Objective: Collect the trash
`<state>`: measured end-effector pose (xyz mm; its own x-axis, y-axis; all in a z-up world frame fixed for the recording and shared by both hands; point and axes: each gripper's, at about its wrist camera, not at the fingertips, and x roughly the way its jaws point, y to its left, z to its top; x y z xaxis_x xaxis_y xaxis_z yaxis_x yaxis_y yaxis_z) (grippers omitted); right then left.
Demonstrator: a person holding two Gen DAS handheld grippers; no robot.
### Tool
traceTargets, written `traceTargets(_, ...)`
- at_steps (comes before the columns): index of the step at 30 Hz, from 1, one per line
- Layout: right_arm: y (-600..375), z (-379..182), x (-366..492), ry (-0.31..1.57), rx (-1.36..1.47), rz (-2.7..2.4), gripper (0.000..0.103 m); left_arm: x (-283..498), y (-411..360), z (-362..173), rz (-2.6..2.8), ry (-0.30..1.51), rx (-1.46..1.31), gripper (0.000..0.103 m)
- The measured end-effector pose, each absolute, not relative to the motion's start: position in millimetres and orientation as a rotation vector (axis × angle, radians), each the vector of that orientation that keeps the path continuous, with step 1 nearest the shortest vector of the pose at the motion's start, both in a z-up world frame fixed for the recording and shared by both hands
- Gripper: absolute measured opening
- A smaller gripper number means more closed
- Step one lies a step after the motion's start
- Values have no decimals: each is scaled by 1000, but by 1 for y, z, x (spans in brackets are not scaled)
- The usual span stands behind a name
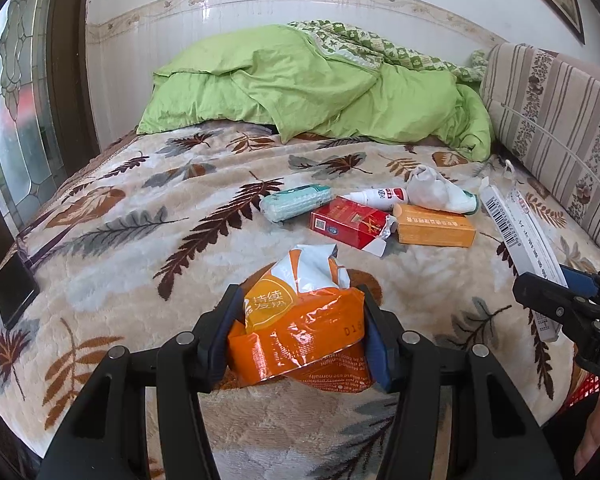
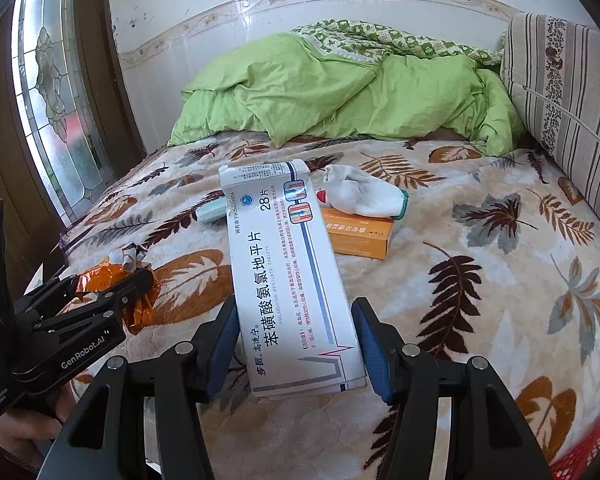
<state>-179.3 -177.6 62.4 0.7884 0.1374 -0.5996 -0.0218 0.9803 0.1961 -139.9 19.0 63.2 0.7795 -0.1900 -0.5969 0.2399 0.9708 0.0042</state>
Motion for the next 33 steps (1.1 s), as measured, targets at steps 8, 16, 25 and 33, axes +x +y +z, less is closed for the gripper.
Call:
traceTargets(8,-177,62,-179,659,185,88,60,-138,18,60,-234,640,96,55)
traceTargets(16,-177,63,-180,656,190,92,60,-138,14,57,-235,643,108,55)
traceTargets(25,-177,63,-180,656,193,93,60,-138,14,58,-235,643,106,55)
traceTargets(33,-177,63,-180,656,195,93,60,-138,14,58,-237,643,106,55)
